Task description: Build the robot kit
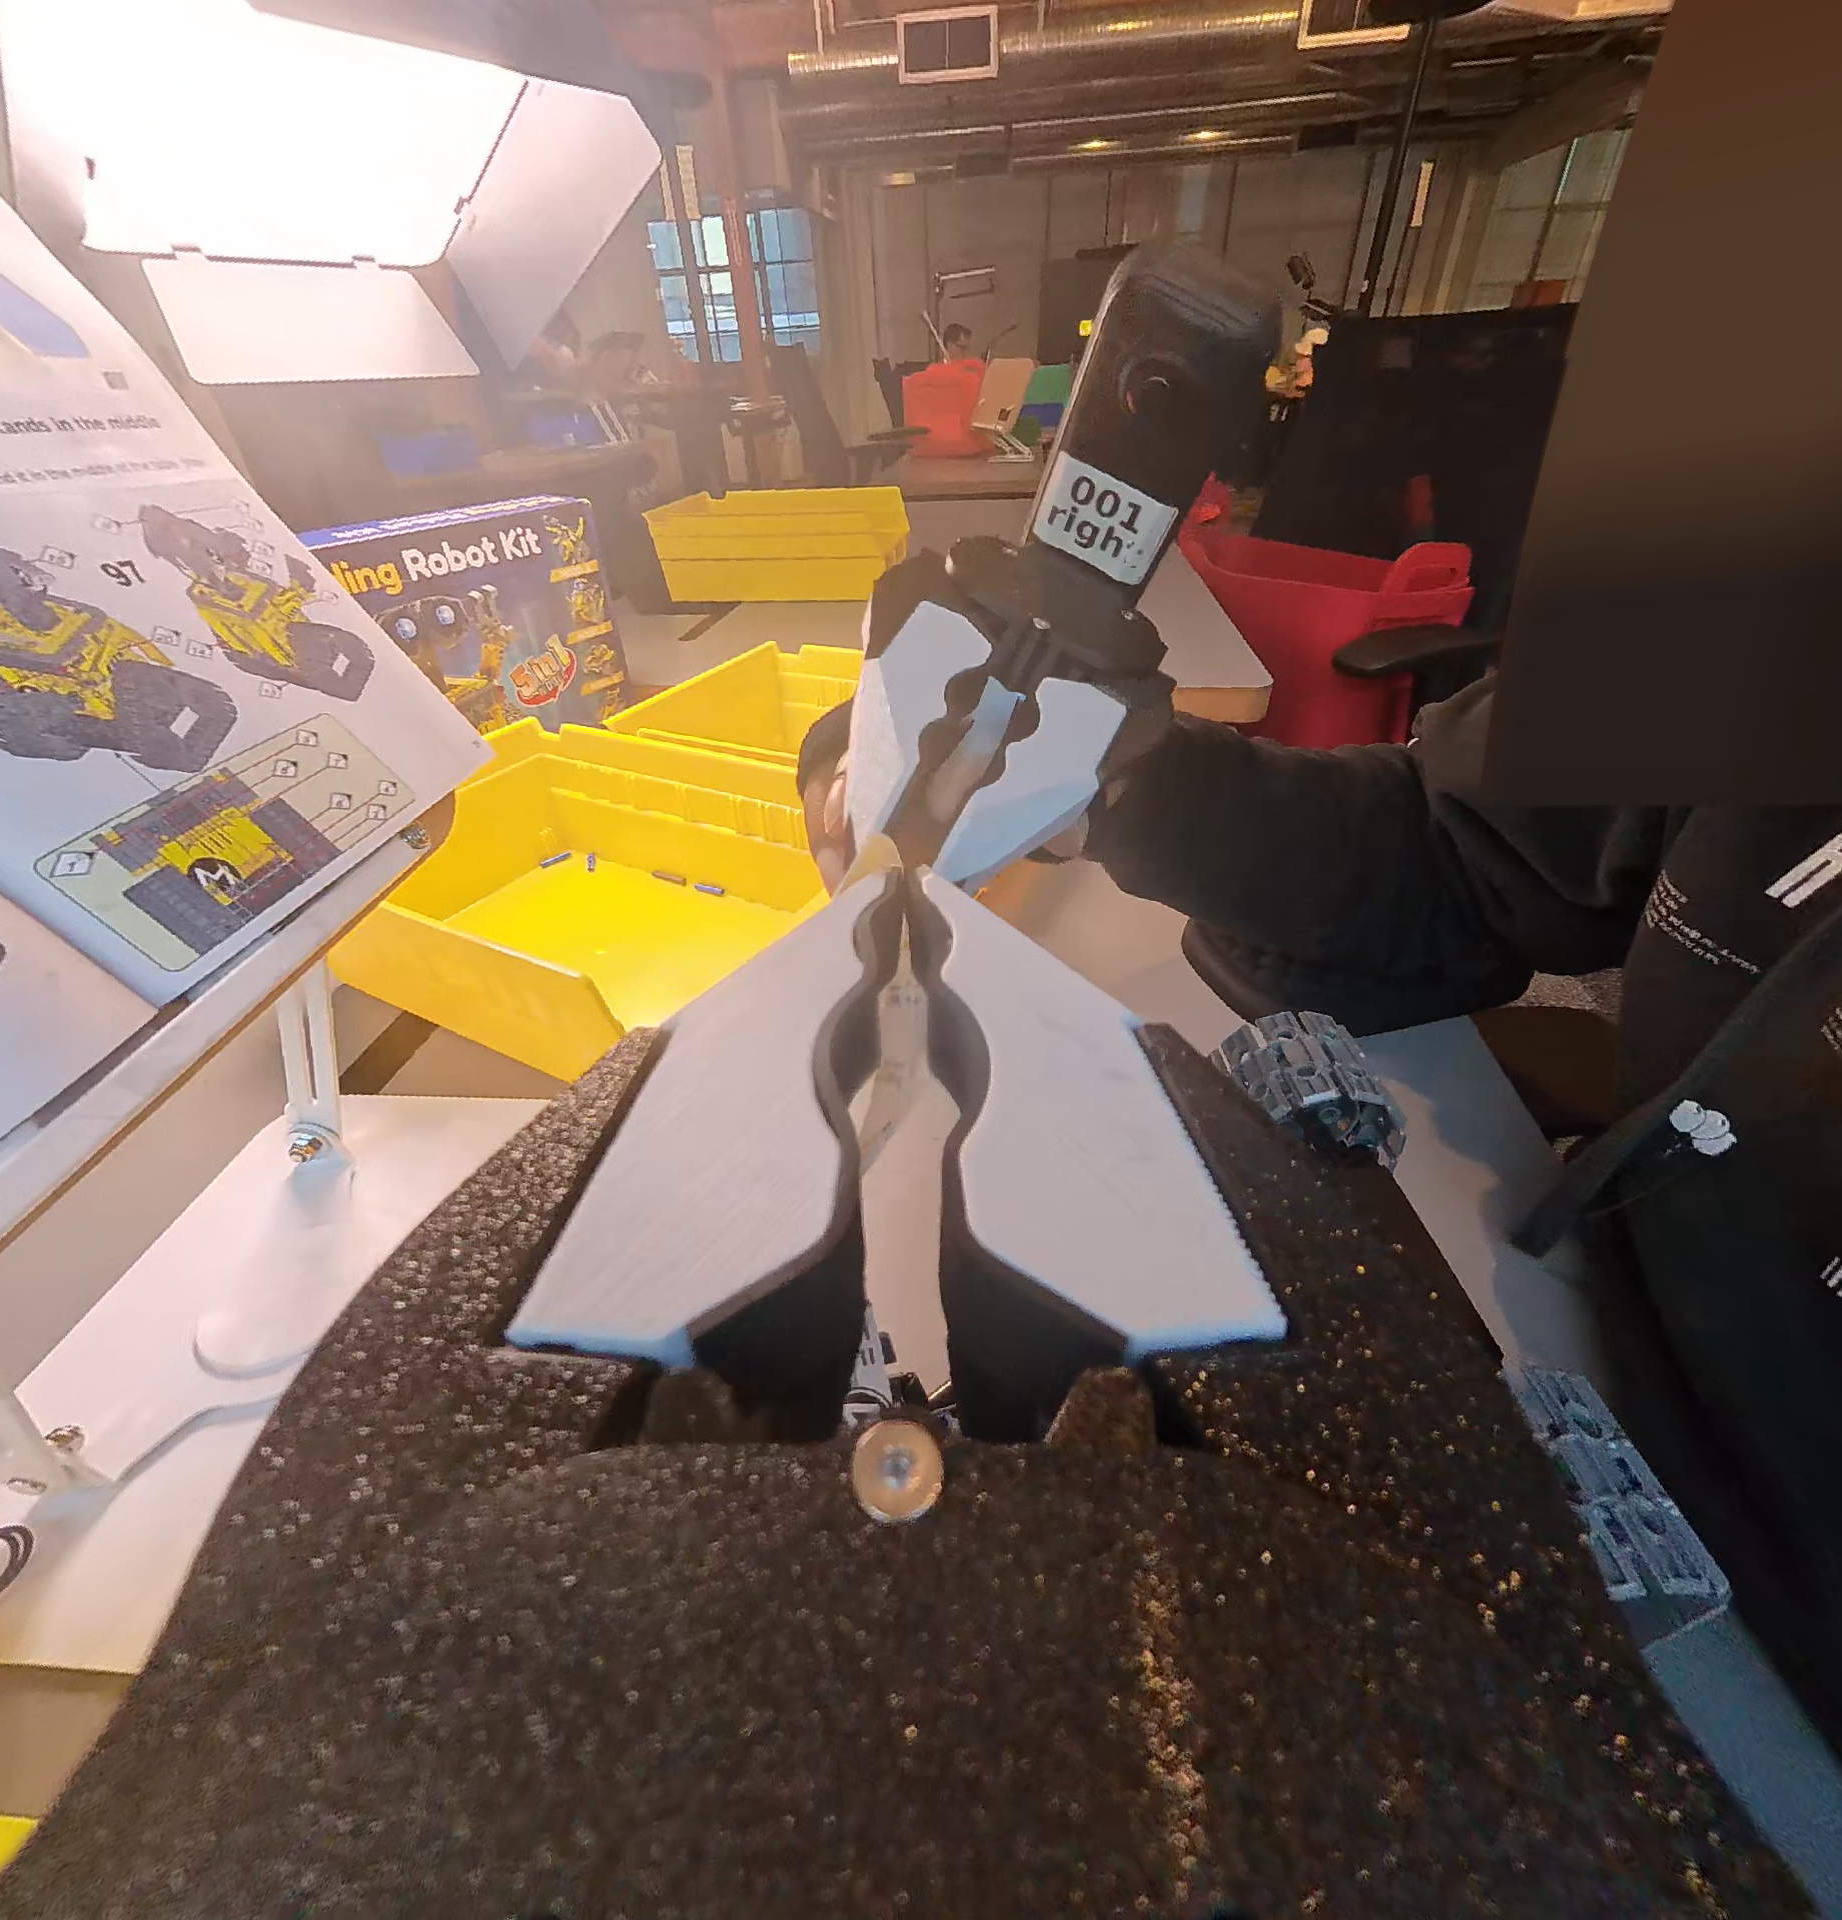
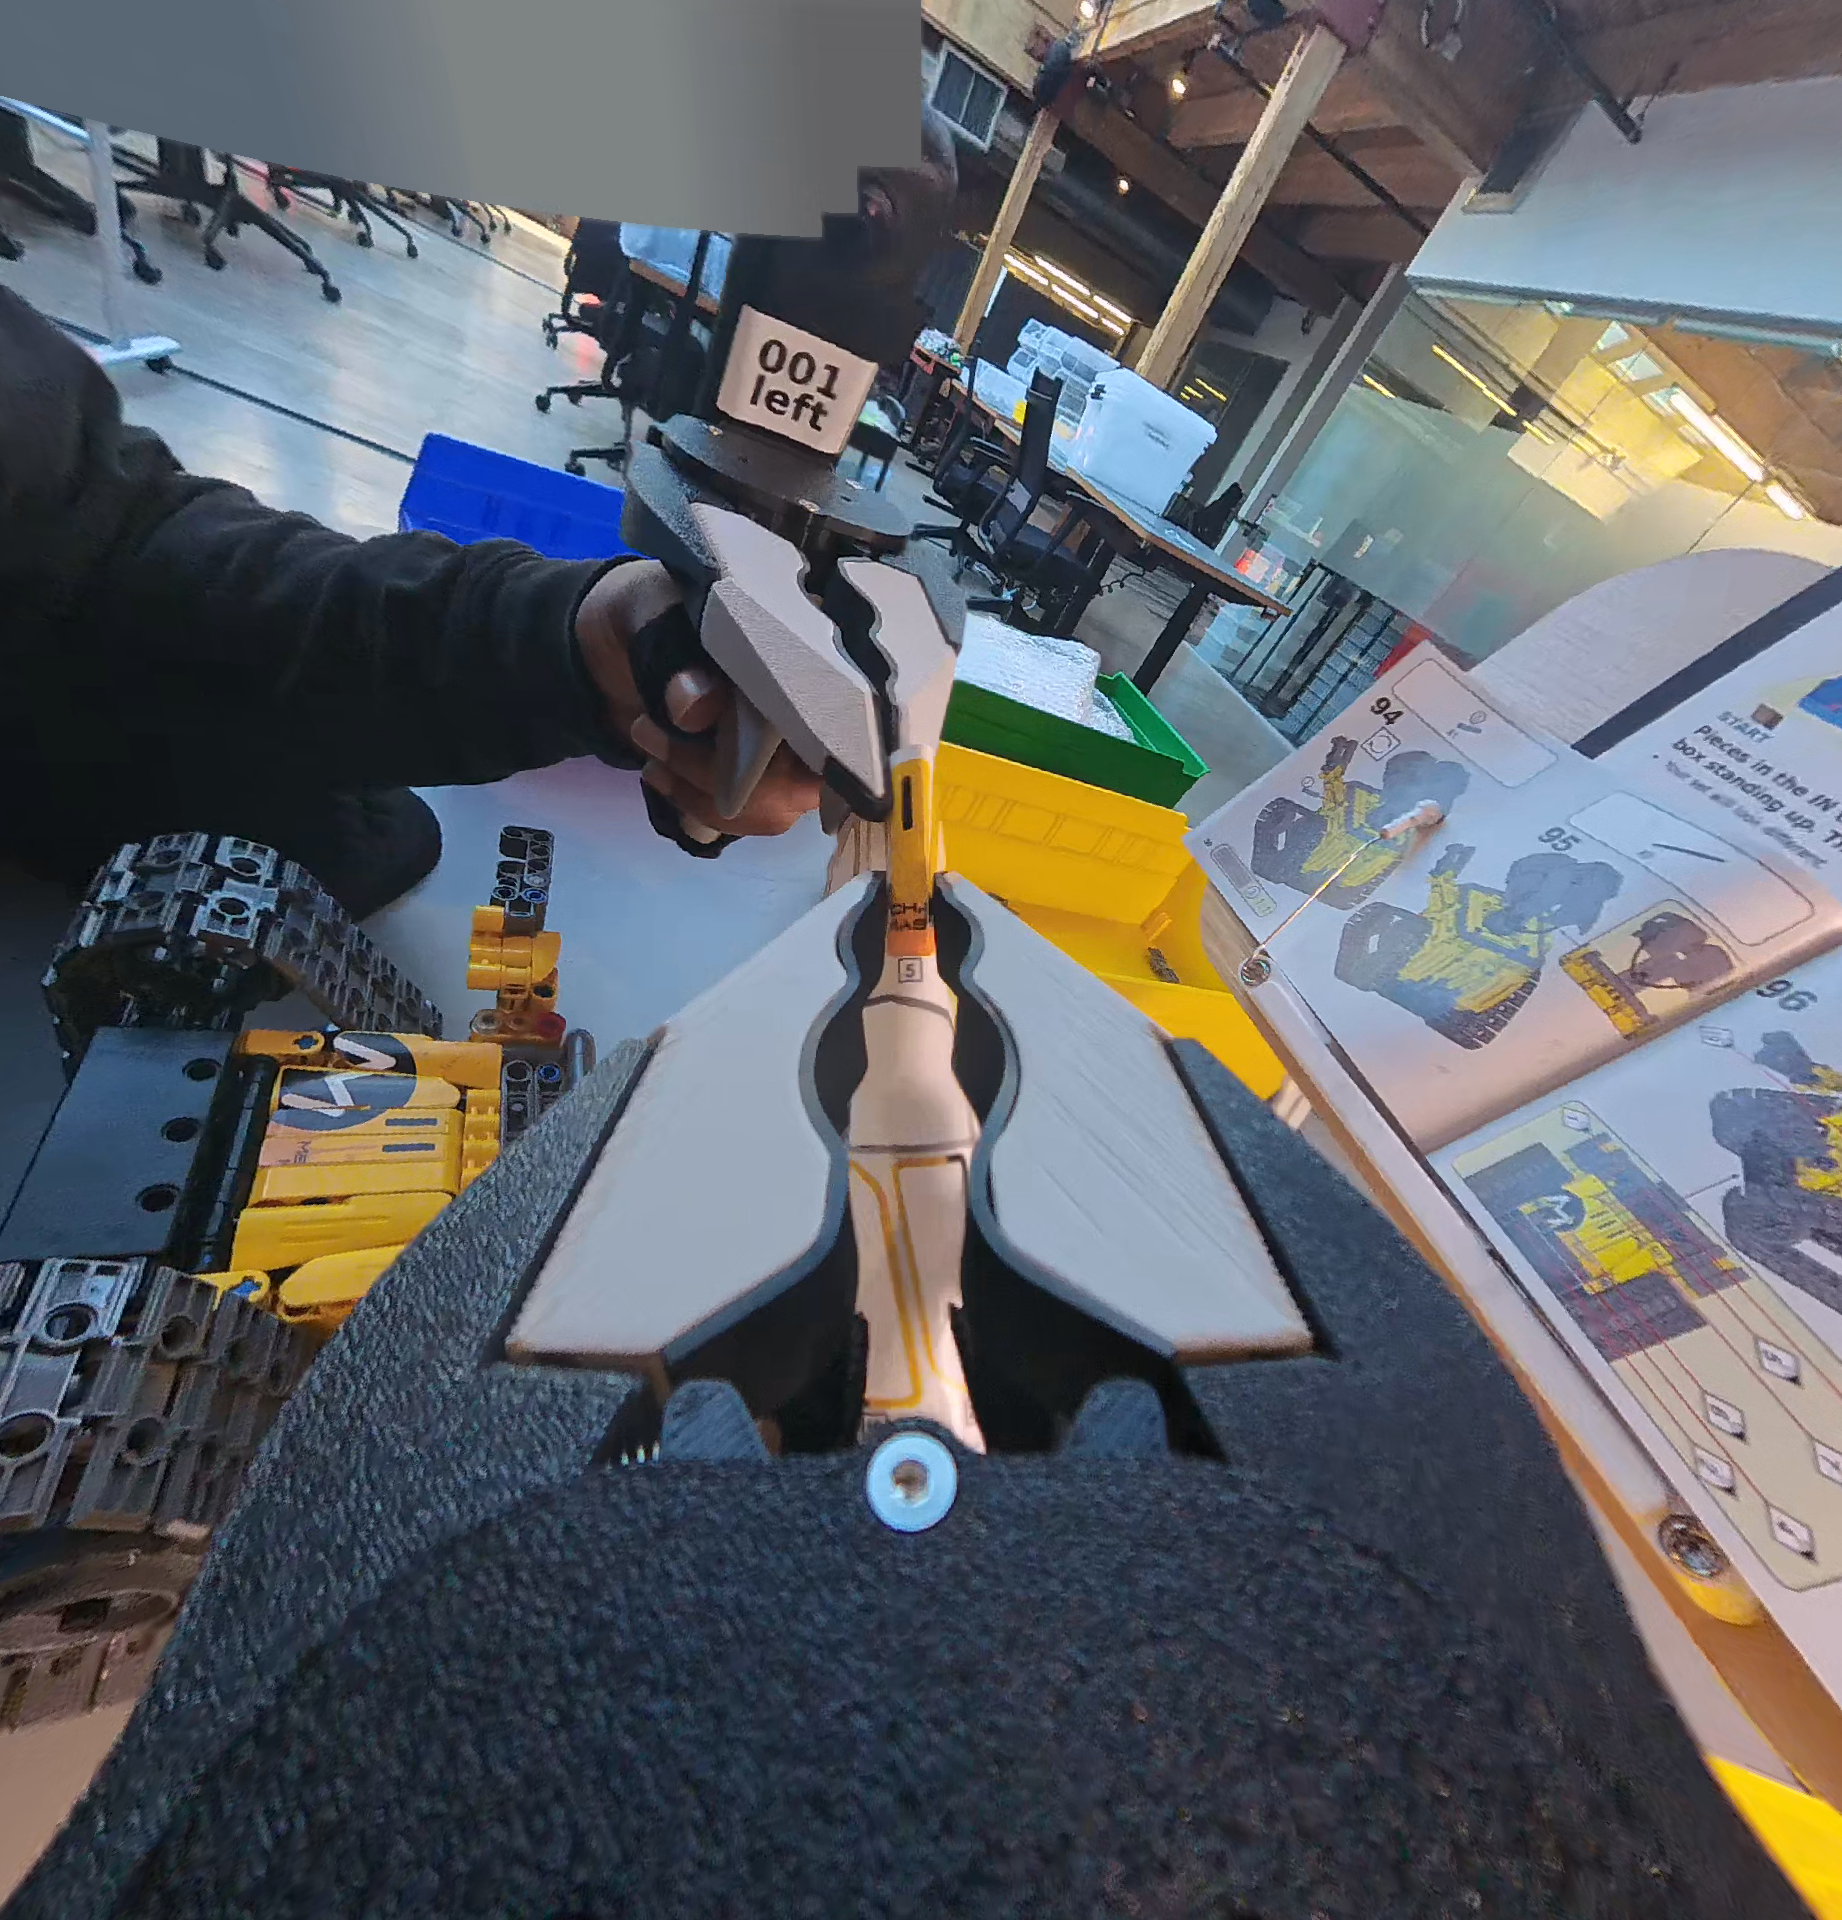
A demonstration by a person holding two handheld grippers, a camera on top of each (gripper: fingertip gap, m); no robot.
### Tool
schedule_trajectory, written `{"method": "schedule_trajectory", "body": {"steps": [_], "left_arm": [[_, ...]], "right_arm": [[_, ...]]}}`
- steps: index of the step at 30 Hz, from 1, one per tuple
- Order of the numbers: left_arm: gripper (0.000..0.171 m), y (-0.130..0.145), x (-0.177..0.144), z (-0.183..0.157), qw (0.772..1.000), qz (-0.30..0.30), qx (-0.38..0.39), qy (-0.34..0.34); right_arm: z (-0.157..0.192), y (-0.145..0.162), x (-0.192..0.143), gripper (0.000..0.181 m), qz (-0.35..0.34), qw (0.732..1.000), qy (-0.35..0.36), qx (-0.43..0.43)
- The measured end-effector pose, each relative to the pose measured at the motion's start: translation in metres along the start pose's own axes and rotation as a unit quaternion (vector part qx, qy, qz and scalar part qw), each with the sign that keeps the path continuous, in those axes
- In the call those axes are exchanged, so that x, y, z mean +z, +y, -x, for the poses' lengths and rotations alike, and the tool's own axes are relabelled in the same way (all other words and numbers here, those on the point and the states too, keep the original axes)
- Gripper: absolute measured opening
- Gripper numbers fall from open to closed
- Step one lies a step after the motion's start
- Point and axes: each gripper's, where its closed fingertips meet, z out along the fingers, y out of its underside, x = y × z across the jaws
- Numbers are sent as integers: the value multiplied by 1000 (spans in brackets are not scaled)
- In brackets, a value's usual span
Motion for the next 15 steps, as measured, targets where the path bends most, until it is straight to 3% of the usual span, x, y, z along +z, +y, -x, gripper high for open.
{"method": "schedule_trajectory", "body": {"steps": [5, 11, 15], "left_arm": [[0, 4, 1, 6, 999, 18, -30, -9], [0, 5, 4, -4, 999, 21, -25, 13], [0, 3, 4, -13, 999, 18, -22, 37]], "right_arm": [[-10, -4, 0, 15, 20, 997, 55, -56], [8, 0, 7, 15, 60, 991, 32, -117], [11, -5, 3, 6, 40, 995, 8, -87]]}}
